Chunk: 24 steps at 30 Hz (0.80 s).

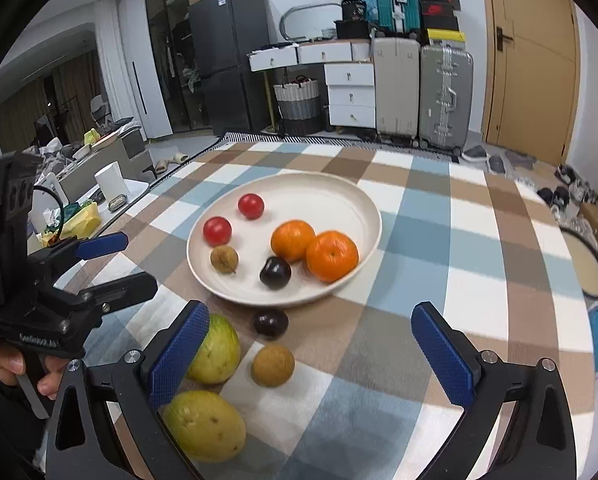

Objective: Organize fruits
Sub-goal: 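Withdraw both open grippers from the plate toward the green fruits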

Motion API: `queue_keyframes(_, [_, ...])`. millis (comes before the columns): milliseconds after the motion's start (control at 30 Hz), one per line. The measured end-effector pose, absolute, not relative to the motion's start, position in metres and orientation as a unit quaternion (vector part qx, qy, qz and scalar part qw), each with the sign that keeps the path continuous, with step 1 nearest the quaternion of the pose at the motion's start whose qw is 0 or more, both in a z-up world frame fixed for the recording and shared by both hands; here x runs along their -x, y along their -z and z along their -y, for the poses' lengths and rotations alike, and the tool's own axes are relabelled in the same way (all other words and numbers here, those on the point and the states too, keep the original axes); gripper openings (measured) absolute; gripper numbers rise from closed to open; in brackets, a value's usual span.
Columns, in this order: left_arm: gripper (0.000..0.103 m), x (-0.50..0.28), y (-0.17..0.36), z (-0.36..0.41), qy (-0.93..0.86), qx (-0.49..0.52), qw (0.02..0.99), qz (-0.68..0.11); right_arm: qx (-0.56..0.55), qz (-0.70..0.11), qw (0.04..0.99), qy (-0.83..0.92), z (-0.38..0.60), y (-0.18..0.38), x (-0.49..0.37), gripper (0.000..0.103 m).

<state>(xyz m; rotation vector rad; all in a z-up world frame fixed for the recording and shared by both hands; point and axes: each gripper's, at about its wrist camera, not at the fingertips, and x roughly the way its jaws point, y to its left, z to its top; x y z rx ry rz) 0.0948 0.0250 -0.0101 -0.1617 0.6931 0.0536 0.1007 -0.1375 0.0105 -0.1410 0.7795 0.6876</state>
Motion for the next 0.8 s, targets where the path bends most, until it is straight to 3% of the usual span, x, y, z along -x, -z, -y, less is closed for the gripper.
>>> queue_keyframes(800, [0.102,-0.079,0.026,-0.007,-0.003,0.067,0.927,-0.37,0.071,-0.413,0.856,-0.303,0.154,-0.004,-0.06,0.103])
